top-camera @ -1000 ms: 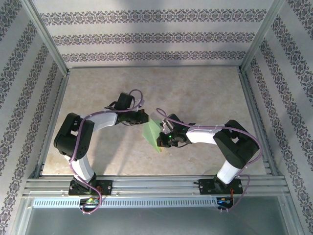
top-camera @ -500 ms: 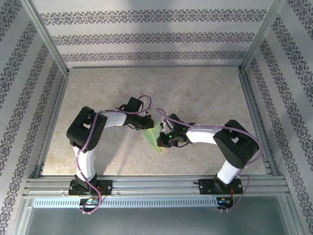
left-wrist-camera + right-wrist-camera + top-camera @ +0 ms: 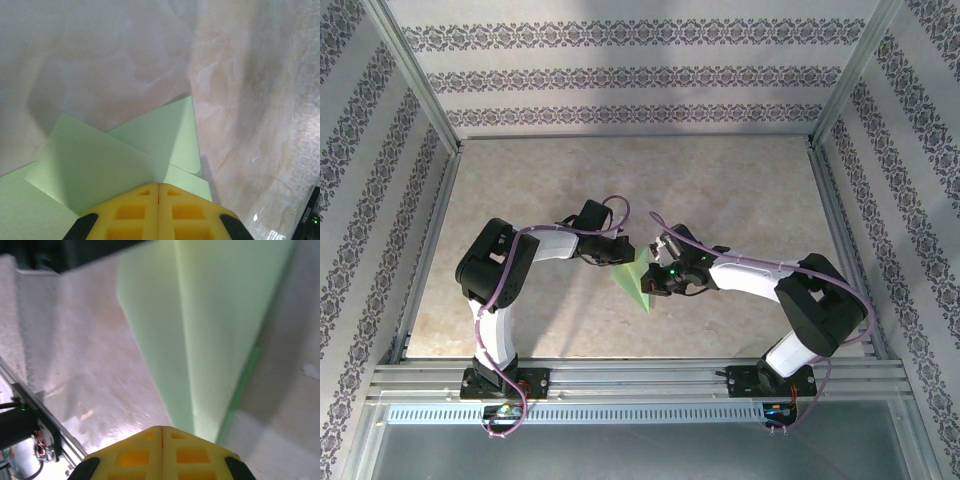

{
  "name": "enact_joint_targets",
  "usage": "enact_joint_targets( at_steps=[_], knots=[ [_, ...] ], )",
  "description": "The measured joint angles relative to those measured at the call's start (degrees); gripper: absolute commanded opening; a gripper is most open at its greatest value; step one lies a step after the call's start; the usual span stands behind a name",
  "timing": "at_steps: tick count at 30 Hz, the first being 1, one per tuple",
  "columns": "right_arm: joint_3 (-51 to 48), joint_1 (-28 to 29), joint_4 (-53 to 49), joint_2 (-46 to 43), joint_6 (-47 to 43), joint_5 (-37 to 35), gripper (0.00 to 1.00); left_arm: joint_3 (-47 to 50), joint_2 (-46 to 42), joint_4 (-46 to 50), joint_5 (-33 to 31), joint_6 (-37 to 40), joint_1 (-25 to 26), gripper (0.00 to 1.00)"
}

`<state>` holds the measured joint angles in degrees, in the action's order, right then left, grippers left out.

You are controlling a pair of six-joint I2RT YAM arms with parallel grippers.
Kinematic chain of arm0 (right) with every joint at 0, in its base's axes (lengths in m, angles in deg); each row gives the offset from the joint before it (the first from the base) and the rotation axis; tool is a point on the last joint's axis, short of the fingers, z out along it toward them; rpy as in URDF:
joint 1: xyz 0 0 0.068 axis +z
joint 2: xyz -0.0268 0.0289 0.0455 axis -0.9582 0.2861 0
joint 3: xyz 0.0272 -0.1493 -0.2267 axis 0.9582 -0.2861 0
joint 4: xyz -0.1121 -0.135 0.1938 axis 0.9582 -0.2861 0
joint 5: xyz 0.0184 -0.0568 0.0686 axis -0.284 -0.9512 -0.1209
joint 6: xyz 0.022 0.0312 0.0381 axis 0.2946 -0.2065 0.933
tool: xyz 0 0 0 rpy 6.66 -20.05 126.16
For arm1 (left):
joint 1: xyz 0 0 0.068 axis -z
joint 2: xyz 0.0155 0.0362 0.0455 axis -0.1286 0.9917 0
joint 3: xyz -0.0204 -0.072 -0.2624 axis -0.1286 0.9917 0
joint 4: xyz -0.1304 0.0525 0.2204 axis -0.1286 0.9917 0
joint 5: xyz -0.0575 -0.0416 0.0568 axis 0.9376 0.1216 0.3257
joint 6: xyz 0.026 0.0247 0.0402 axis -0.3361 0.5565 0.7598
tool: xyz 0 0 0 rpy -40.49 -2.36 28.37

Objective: Fold a paper plane with a square sheet of paper (fold left side to right side)
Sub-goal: Fourth fold the wing at the center of the table.

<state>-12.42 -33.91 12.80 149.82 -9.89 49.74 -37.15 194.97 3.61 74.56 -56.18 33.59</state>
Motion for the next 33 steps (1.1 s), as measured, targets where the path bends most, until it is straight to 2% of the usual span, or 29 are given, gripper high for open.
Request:
enact_joint_targets(
  at_steps=[12, 33],
  knots=[
    [1.64, 0.0, 8.79, 8.98, 4.13, -0.81, 0.0, 0.02, 0.0, -0.04, 0.11, 0.0, 0.0, 0.0],
    [4.09, -1.01, 11.76, 13.57, 3.74, -1.75, 0.0, 0.04, -0.09, -0.13, -0.13, -0.02, 0.0, 0.0]
  ],
)
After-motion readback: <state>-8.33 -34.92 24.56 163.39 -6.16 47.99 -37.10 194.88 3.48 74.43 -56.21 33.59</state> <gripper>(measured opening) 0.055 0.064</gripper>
